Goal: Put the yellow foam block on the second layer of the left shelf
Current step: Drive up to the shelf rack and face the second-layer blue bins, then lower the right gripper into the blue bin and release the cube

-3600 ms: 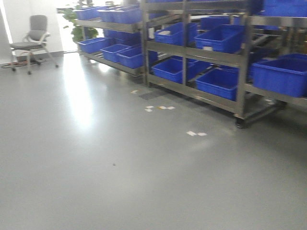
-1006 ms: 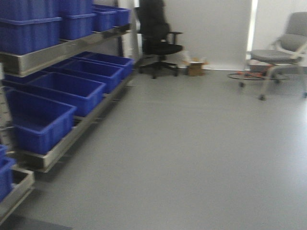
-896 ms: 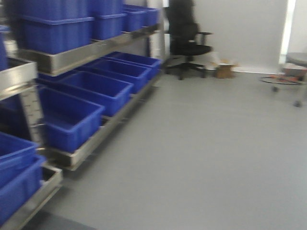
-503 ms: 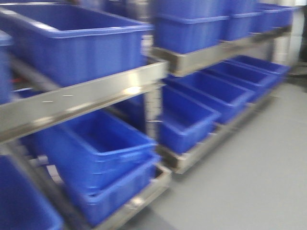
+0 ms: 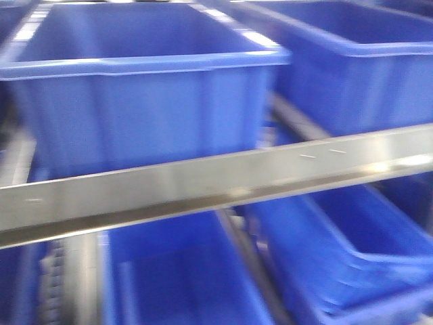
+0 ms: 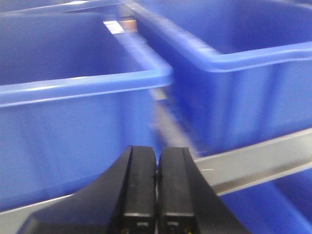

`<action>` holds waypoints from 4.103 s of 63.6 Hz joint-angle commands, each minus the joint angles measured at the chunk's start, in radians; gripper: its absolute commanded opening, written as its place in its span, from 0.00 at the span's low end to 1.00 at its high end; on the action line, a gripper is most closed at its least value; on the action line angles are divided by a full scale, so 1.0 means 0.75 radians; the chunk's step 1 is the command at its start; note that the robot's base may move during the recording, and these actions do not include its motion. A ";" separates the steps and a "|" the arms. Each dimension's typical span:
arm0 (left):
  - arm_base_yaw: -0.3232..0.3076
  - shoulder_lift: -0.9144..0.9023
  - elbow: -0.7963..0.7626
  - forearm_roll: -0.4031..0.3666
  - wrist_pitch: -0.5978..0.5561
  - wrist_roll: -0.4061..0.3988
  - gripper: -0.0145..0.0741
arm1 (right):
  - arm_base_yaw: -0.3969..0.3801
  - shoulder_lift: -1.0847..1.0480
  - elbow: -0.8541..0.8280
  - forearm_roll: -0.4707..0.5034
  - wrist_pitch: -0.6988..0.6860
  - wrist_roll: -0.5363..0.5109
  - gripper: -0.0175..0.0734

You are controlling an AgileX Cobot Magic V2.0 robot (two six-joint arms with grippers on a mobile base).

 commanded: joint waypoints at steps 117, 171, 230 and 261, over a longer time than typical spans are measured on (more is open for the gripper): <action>-0.010 -0.010 0.034 -0.004 -0.117 -0.005 0.32 | -0.010 0.021 -0.038 -0.018 -0.114 -0.007 0.58; -0.010 -0.010 0.034 -0.004 -0.117 -0.005 0.32 | -0.010 0.409 -0.250 -0.017 -0.125 -0.007 0.58; -0.010 -0.010 0.034 -0.004 -0.117 -0.005 0.32 | -0.009 1.915 -0.948 0.000 -0.188 -0.006 0.58; -0.010 -0.010 0.034 -0.004 -0.117 -0.005 0.32 | -0.026 2.135 -0.946 0.000 -0.303 -0.006 0.60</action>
